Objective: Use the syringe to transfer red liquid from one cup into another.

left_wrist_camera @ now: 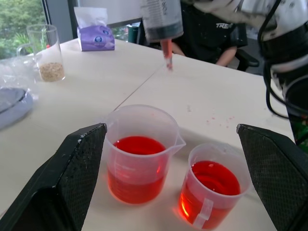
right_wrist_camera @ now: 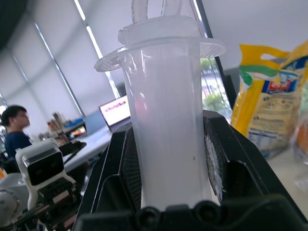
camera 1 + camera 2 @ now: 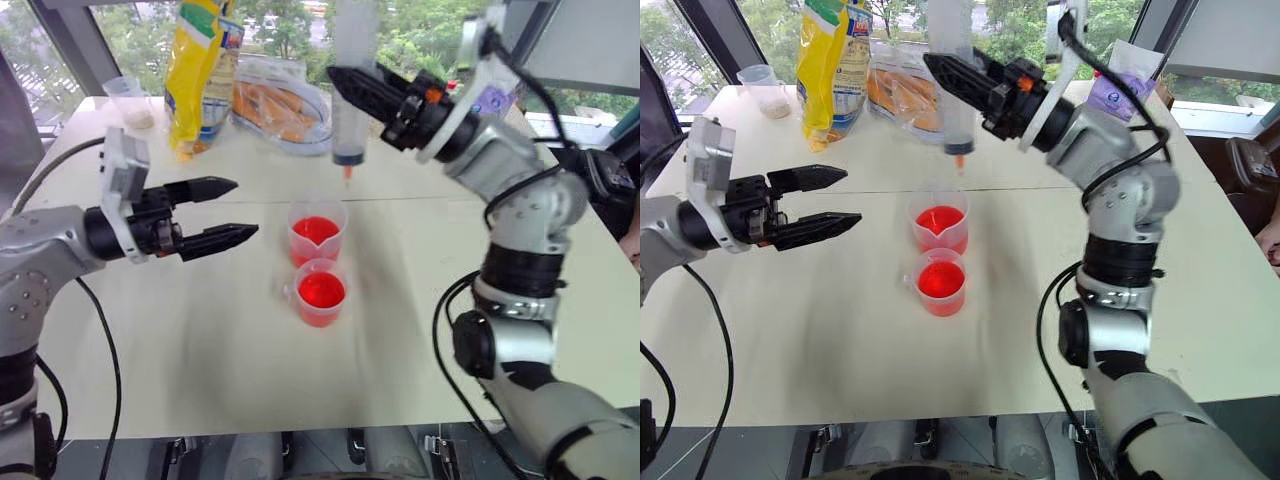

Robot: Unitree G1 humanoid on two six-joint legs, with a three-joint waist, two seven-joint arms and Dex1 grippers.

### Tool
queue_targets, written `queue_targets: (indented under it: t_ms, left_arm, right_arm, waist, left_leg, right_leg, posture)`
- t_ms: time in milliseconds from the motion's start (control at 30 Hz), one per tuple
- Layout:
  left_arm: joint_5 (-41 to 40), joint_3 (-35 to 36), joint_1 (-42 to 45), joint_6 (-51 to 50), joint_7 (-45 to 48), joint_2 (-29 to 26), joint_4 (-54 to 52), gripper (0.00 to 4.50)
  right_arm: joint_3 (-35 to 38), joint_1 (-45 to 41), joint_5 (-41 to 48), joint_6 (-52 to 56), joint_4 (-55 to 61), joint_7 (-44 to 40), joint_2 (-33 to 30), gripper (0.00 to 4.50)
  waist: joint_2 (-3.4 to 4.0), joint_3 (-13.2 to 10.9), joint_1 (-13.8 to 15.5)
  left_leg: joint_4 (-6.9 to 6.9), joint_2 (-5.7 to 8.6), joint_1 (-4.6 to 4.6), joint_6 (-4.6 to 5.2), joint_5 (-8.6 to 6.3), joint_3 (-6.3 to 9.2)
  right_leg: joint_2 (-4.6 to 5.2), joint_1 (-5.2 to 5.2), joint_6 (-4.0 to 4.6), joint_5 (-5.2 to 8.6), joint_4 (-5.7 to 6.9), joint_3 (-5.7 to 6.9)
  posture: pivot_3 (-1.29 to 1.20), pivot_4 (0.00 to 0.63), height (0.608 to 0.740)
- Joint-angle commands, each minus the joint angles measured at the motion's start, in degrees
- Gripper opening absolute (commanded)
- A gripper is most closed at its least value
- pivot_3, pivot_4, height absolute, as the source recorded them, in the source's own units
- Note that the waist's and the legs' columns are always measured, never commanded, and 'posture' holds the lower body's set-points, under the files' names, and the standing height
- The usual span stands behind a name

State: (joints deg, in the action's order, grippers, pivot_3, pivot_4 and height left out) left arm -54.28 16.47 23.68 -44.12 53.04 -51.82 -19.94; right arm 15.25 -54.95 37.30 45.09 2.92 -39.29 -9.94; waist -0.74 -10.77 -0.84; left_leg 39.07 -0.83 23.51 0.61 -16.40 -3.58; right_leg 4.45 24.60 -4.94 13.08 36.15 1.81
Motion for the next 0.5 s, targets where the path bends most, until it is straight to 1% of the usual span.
queue_targets:
  t_ms: [33,167,300,500]
  left_arm:
    - [-0.09,1.0,1.13,0.03,0.41,-1.14,-0.91,4.5]
    - [-0.5,1.13,1.54,-0.71,-0.12,-1.13,-1.56,4.5]
    - [-0.81,0.87,2.36,-1.25,-0.74,-0.87,-1.8,4.5]
    - [-0.74,-0.17,3.43,-1.82,-0.82,-0.02,-1.75,4.5]
  right_arm:
    - [-1.13,2.94,-0.17,-9.17,-0.46,-0.65,3.16,1.39]
    - [-5.53,9.56,-4.39,-19.92,-3.59,-3.27,5.7,1.39]
    - [-9.01,13.91,-8.2,-28.16,-6.5,-4.16,7.09,1.39]
    - [-13.55,19.21,-13.47,-36.4,-9.79,-6.3,5.82,1.39]
  waist:
    - [0.0,0.0,-0.06]
    - [0.0,0.0,-0.14]
    - [0.01,-0.01,-0.2]
    - [0.02,-0.01,-0.18]
  left_leg:
    - [0.0,0.0,0.0,0.0,0.0,-0.01]
    - [0.0,0.0,-0.01,0.0,0.0,0.01]
    - [0.0,0.0,-0.01,-0.02,0.01,0.0]
    - [-0.02,0.0,-0.05,-0.05,0.02,0.03]
  right_leg:
    - [0.0,0.0,0.0,0.0,0.0,-0.01]
    - [0.0,0.0,0.0,0.0,0.0,0.0]
    - [0.0,0.01,0.0,0.0,0.02,-0.01]
    - [-0.01,-0.01,0.0,0.0,0.04,-0.01]
  posture:
    - [0.0,0.15,0.74]
    - [0.0,0.15,0.74]
    - [0.0,0.15,0.74]
    - [0.0,0.15,0.74]
